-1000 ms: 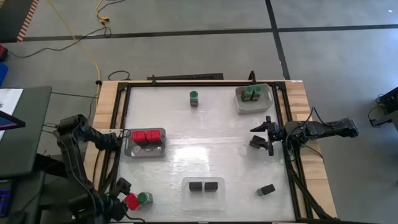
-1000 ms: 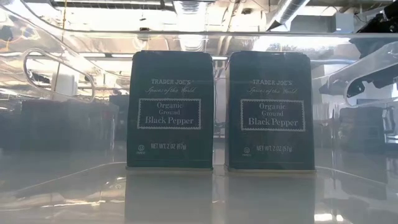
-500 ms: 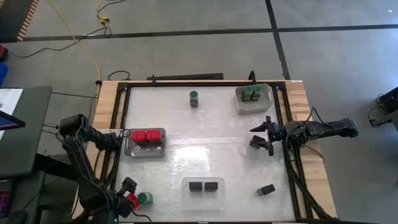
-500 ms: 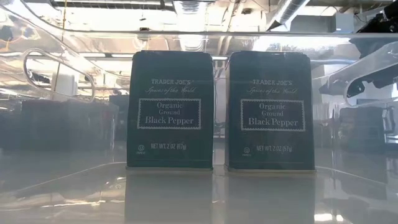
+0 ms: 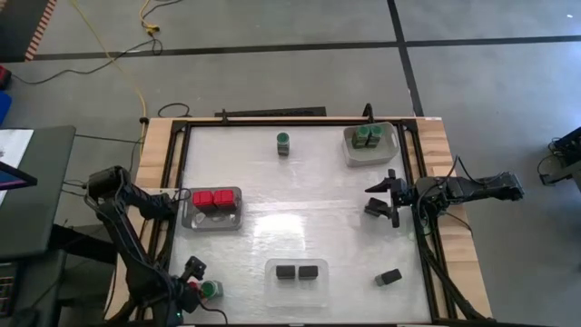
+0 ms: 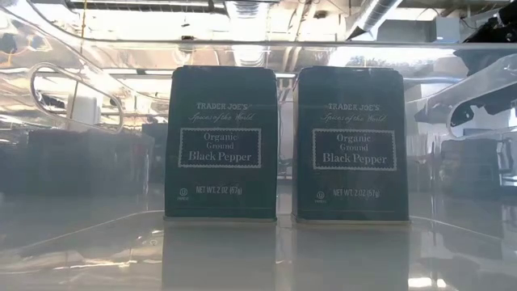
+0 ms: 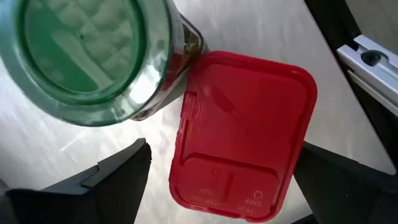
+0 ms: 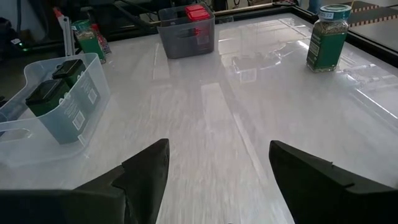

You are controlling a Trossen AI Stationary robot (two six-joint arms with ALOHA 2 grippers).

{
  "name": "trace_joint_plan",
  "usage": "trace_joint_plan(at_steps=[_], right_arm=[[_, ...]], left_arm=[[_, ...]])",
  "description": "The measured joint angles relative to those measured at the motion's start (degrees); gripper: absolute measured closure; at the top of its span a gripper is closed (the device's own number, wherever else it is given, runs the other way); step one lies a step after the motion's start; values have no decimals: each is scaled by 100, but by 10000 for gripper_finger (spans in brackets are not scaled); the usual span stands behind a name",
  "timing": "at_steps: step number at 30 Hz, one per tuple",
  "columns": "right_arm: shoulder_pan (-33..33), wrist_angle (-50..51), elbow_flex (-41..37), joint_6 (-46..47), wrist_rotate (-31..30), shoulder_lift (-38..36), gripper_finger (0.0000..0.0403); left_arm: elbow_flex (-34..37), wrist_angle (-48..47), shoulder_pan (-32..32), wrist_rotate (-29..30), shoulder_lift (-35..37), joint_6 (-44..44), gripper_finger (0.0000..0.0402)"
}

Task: Sort spices by type
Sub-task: Put the red seasoning can into the black bin

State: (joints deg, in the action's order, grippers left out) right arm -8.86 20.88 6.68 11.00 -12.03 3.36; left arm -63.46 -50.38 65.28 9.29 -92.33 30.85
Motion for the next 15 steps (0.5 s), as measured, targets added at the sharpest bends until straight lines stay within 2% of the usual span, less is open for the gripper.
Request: trace_joint_plan(at_steps=[7,15], right_arm=[[0,0,0,0,0,1,101],[0,0,0,0,0,0,101]], left_arm=[[-2,40,-2,5,2,-91,74],[-2,41,-2,-26,2,-15,135]])
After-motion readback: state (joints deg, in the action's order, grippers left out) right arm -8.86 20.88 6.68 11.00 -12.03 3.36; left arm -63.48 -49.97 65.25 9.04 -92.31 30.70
